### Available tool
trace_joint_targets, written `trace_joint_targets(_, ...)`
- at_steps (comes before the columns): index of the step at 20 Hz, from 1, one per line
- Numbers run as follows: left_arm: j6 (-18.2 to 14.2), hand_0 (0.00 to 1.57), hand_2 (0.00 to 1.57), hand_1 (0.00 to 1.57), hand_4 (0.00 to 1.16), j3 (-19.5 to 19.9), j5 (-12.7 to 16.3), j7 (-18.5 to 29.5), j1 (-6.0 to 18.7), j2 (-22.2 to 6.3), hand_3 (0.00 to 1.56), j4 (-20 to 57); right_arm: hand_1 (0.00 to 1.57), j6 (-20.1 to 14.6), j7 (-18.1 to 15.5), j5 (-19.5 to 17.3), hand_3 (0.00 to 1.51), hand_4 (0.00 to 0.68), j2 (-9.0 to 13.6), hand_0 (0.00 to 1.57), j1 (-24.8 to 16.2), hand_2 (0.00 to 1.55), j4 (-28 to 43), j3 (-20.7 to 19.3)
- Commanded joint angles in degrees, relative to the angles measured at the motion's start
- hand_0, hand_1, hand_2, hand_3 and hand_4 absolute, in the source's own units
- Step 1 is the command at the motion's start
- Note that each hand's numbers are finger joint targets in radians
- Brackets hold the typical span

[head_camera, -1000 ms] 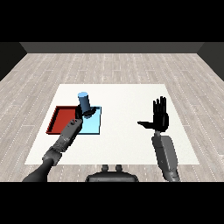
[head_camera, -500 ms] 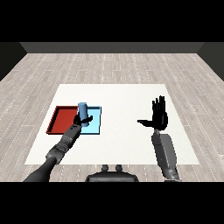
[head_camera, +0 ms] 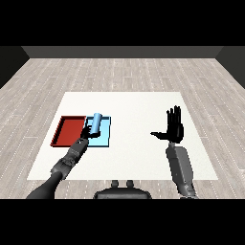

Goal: Pick the blue can and put it in the blue box

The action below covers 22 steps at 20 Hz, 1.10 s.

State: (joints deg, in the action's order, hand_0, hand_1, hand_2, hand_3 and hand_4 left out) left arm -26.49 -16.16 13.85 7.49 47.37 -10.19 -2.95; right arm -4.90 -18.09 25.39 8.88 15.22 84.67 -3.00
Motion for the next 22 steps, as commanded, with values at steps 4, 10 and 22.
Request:
trace_joint_targets(4,-9.7,0.0,0.0,0.0,0.0,0.9,-0.6,1.2,0.6,0.4,0.0,1.2,0.0,1.9,-1.4,1.4,0.0,0.0,-0.9,0.0,-0.5,0.0,-1.1,-0.9)
trace_joint_targets(10,-12.7,0.0,0.0,0.0,0.0,5.1,2.3,8.6,2.1,-0.8,0.0,-3.7,0.0,1.4,-0.8,0.9,0.0,0.0,-1.8,0.0,0.4,0.0,0.3,0.2)
trace_joint_targets(22,7.7,0.0,0.0,0.0,0.0,8.1,8.3,35.2,-7.9,1.7,0.0,-32.8,0.0,5.4,0.2,-0.2,0.0,0.0,0.9,0.0,-4.9,0.0,1.5,2.1)
